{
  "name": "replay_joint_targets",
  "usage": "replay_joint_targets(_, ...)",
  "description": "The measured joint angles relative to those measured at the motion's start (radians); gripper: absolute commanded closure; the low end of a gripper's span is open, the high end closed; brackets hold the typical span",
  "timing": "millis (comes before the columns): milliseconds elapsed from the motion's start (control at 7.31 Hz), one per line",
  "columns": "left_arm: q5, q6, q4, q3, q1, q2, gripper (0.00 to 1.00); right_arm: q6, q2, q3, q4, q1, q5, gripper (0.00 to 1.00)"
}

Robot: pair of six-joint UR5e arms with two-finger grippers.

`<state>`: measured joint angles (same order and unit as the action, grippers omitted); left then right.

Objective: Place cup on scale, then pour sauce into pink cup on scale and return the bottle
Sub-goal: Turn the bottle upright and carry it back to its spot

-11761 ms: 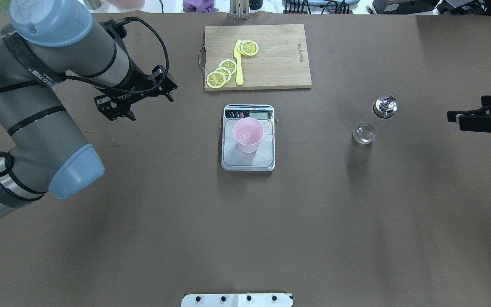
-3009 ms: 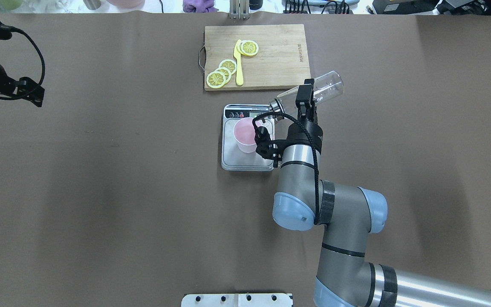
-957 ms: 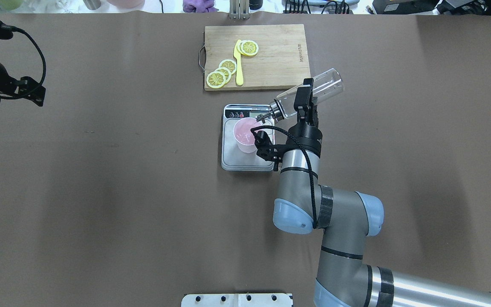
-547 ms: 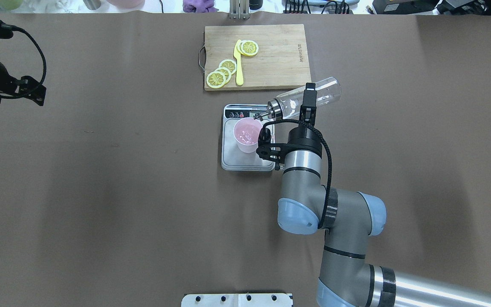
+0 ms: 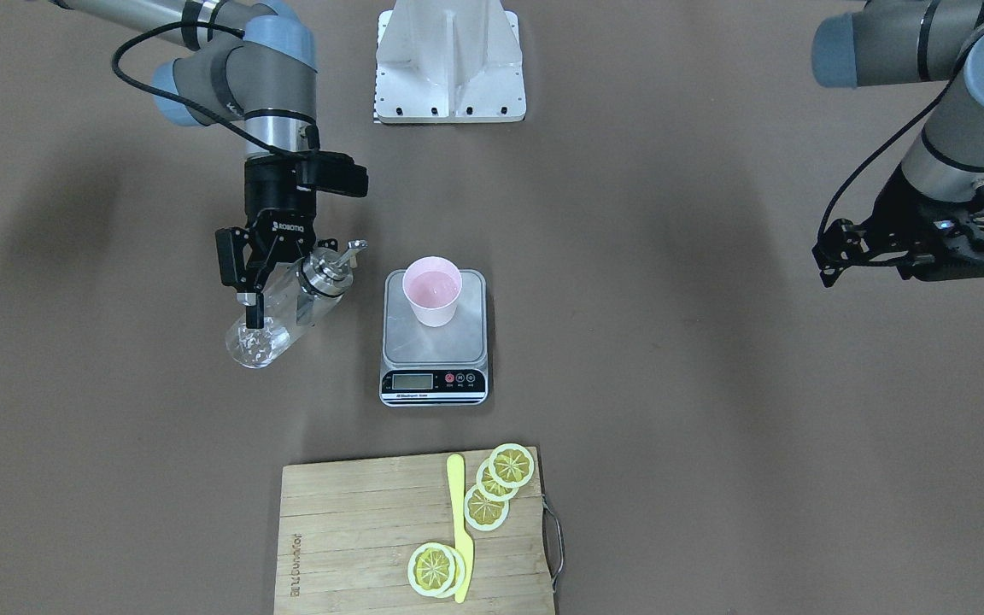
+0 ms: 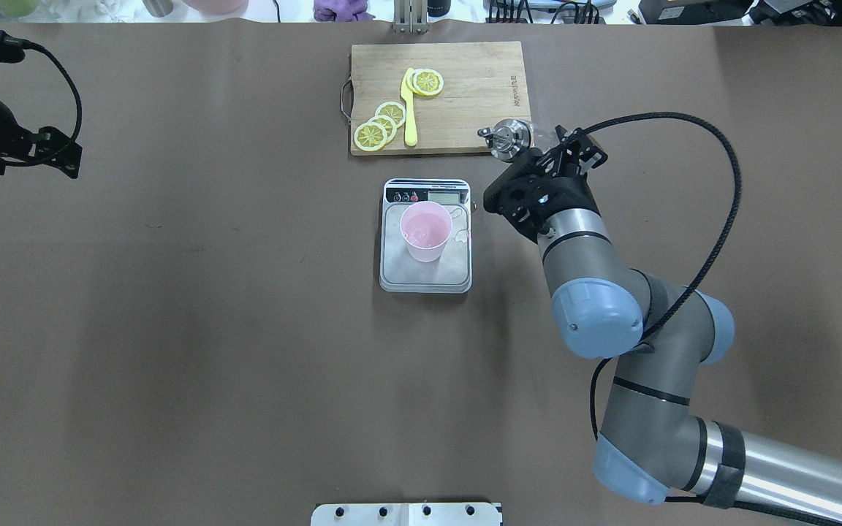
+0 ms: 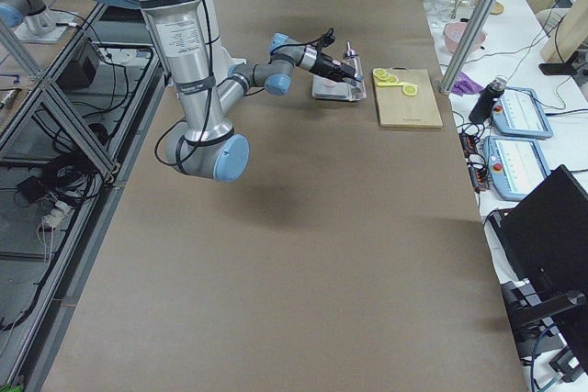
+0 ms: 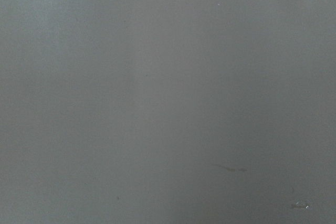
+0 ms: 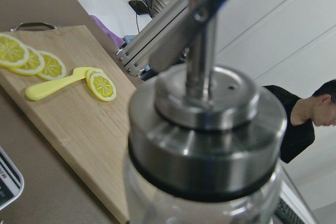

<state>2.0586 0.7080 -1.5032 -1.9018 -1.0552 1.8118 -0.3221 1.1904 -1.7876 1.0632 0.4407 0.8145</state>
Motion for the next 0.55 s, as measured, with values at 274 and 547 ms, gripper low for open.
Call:
replay_joint_targets(274, 0.0, 0.002, 0.001, -0.007, 0.0, 0.006, 0.01, -0.166, 0.07, -0.016, -0.106, 0.055, 0.104, 1.0)
replay_joint_targets(547, 0.0, 0.002, 0.001, -0.016, 0.001, 0.008, 0.01, -0.248, 0.148, 0.052, -0.316, 0.114, 0.179, 1.0)
